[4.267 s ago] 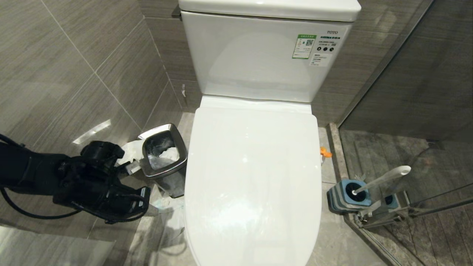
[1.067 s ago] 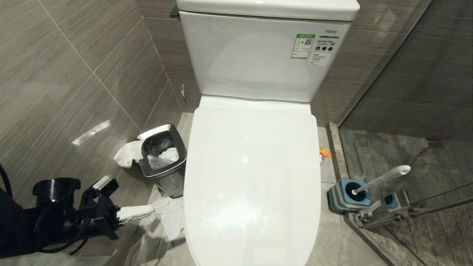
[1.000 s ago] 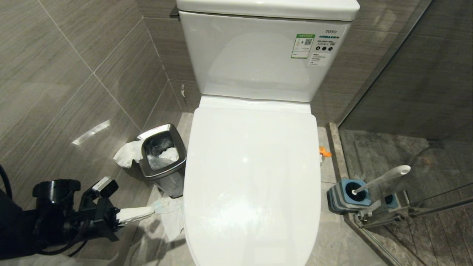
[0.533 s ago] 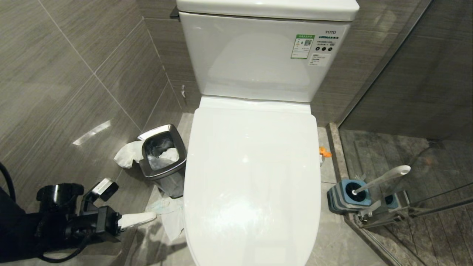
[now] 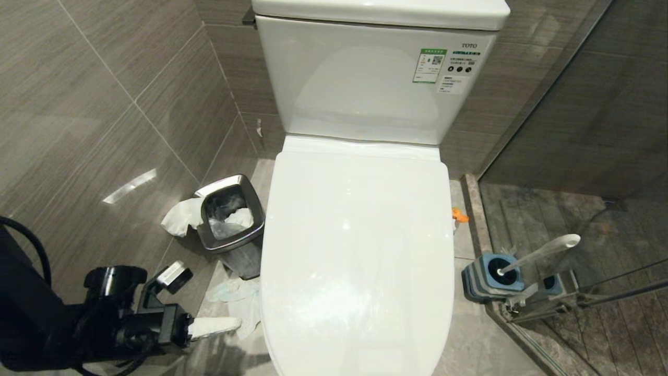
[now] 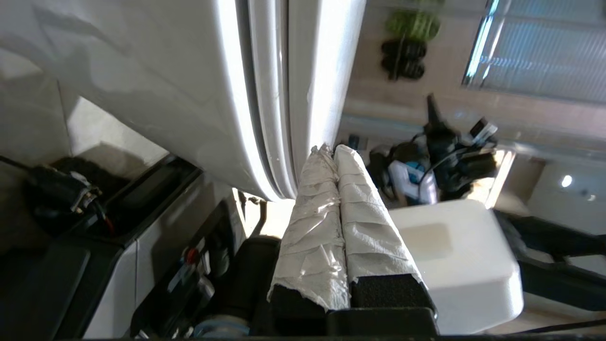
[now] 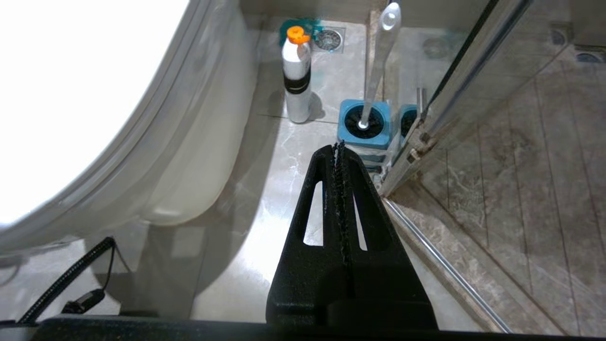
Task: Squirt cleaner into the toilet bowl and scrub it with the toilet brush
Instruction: Use the left hand to lift the toilet lid slightly
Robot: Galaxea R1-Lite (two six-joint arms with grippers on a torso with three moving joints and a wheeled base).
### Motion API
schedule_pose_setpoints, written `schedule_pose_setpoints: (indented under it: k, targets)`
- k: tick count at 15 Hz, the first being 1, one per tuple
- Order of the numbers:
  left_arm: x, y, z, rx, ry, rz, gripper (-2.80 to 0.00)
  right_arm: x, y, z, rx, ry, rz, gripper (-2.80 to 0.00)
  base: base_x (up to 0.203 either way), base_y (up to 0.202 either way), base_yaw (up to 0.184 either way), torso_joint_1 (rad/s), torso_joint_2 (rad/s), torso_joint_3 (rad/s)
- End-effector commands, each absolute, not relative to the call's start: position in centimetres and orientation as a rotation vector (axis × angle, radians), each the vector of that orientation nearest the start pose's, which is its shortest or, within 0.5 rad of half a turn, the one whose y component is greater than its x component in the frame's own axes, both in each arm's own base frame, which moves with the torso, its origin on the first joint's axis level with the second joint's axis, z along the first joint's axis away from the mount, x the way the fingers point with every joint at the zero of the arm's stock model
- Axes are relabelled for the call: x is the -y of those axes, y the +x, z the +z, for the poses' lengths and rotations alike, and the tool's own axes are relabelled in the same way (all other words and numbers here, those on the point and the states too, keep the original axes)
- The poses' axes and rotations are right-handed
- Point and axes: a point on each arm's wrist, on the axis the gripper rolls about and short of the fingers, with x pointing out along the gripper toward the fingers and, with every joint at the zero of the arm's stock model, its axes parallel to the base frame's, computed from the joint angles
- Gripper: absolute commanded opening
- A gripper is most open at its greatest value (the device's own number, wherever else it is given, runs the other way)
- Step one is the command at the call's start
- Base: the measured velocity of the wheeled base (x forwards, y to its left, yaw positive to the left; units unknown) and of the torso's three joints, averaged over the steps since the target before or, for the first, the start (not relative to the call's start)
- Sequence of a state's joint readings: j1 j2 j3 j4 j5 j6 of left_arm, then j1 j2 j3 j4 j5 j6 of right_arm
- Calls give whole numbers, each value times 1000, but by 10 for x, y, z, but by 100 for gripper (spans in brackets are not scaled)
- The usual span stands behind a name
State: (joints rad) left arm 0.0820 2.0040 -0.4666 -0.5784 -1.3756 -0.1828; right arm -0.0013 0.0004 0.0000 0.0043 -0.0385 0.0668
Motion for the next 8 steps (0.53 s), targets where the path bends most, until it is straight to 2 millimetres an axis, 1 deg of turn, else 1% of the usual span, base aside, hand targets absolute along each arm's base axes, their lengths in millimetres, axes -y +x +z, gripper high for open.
schedule_pose_setpoints:
  k: [1,8]
  targets:
    - [5,258,32,-884,-824,-1142,-280,1,-23,75,-3,67,-40,-280,0,0,0,0,0,0]
    - [5,258,32,-883,-823,-1142,-280,1,-23,75,-3,67,-40,-280,0,0,0,0,0,0]
